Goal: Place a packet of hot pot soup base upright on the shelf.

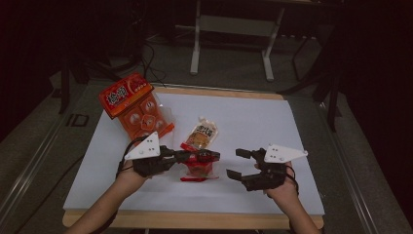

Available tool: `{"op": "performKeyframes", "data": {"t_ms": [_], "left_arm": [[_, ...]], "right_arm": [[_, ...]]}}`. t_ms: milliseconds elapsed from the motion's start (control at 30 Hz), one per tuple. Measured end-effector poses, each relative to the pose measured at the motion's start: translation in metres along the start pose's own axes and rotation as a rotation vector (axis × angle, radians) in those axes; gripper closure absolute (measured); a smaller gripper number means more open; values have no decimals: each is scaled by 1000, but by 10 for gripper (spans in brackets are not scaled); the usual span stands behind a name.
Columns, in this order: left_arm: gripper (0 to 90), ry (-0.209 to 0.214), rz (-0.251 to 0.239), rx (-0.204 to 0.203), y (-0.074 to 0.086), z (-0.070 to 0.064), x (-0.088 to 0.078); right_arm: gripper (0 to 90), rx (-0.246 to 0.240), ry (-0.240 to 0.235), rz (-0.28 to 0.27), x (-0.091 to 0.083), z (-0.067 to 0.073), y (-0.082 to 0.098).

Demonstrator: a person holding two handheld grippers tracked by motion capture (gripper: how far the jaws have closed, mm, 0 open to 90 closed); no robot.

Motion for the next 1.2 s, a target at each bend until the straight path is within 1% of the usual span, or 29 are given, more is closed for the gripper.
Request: {"op": "performKeyframes", "data": {"t_ms": [33, 100, 133, 200, 300, 333, 400, 467, 500, 567, 667, 767, 800, 867, 900, 933, 967, 1000, 1100, 1133, 1200], "left_arm": [[879, -6, 0, 1, -2, 2, -2], [879, -22, -8, 0, -6, 7, -9], [879, -31, -9, 6, -7, 9, -11], [879, -48, -10, 17, -10, 13, -17], [878, -78, -25, 32, -17, 20, -27], [878, -80, -32, 32, -19, 21, -30], [878, -98, -37, 46, -23, 25, -36], [878, -98, -46, 47, -24, 29, -42], [878, -107, -49, 47, -25, 33, -46], [877, -103, -53, 43, -24, 37, -50], [876, -110, -50, 69, -21, 45, -57], [876, -110, -45, 63, -16, 52, -63], [876, -118, -44, 65, -13, 54, -66], [876, -120, -42, 49, -9, 57, -70], [876, -129, -40, 60, -7, 58, -72], [877, -131, -34, 63, -5, 59, -73], [876, -130, -32, 59, -4, 60, -75], [876, -139, -30, 57, -2, 61, -77], [876, -140, -16, 50, 2, 63, -83], [876, -129, -17, 44, 3, 62, -85], [876, -127, -17, 36, 5, 63, -90]], "right_arm": [[167, 14, -16, -9, 0, -1, 0], [144, 32, -18, -22, -1, -3, 0], [127, 32, -20, -21, -1, -5, 1], [131, 25, 1, -23, -1, -7, 2], [134, 8, 20, -18, -1, -10, 4], [134, 6, 23, -17, -1, -11, 4], [134, 0, 31, -16, 0, -12, 5], [134, 9, 21, -22, -1, -13, 5], [134, 15, 19, -29, -1, -13, 5], [134, 18, 10, -32, -1, -12, 5], [135, 20, 7, -36, -2, -12, 4], [135, 19, 12, -36, -3, -12, 4], [136, 21, 11, -38, -3, -12, 5], [137, 21, 17, -33, -2, -13, 5], [136, 24, 15, -32, -2, -13, 6], [137, 25, 13, -33, -2, -14, 6], [137, 24, 13, -31, -1, -14, 6], [137, 22, 13, -28, -1, -14, 7], [139, 26, 8, -30, 0, -13, 7], [139, 27, 9, -31, 0, -13, 7], [140, 39, 4, -39, 0, -14, 7]]}}
Point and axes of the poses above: each handheld gripper's, and its own axes: x roughly forward along the jaws, y roughly out of its underside, z roughly to its left, the point moved 5 cm from there along x, roughly forward along the jaws, and after that the axes turned 6 degrees about -z, right-handed, at the moved point
